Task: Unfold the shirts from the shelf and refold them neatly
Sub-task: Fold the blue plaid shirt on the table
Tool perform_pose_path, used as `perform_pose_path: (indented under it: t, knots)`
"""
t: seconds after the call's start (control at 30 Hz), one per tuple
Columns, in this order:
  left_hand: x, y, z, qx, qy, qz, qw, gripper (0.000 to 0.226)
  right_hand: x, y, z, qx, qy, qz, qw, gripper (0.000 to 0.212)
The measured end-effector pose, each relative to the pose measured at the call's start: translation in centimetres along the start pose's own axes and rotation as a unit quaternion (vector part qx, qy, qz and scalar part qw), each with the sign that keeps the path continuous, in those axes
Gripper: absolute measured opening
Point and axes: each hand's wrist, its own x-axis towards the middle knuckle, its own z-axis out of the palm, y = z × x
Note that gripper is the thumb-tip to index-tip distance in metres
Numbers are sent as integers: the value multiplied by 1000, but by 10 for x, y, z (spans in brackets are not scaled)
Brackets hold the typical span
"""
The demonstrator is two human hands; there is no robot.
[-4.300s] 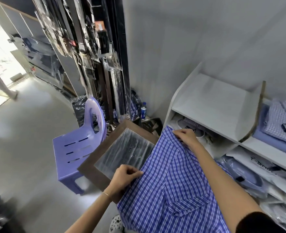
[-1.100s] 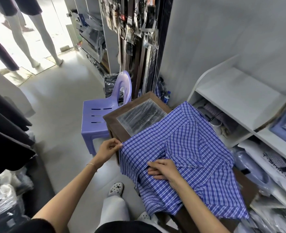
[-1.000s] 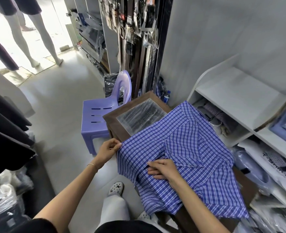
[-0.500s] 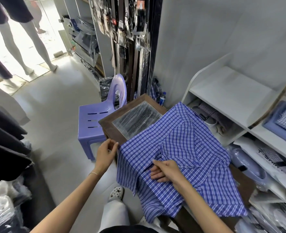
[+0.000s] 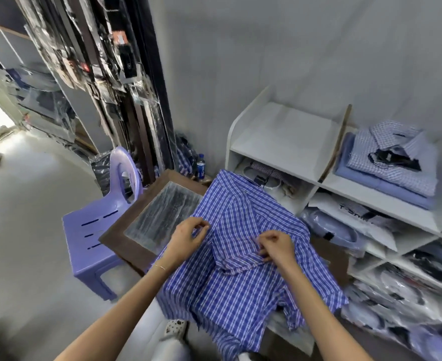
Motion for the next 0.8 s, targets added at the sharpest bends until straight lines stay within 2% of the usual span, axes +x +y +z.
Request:
perform_pose_path:
  t: [0.1, 0.23, 0.3, 0.4, 0.5, 0.63, 0.73, 0.8]
  knots:
    - [28, 2, 2, -24, -58, 21, 998, 14, 3, 3, -2, -47, 41, -3, 998, 14]
    - [60, 18, 10, -49, -162, 39, 985, 19, -6, 4, 1, -188, 49, 47, 980, 33]
    - [73, 22, 16, -83, -208, 6, 975, 20, -11, 5, 5, -213, 49, 69, 973, 39]
    - [91, 21, 25, -127, -271, -91, 950, 28, -16, 5, 13, -193, 71, 74, 976, 37]
    - [104, 20, 26, -176, -325, -167, 914, 39, -20, 3, 21, -111, 100, 60, 987, 28]
    - [117, 17, 20, -218, -375, -200, 879, 43, -28, -8, 37, -9, 146, 54, 988, 23]
    - [126, 17, 13, -263, -394, -216, 854, 44, -36, -34, 58, -40, 185, 7, 982, 21]
    - [134, 16, 7, -282, -392, -216, 849, 46, -43, -55, 77, -47, 179, -47, 982, 20]
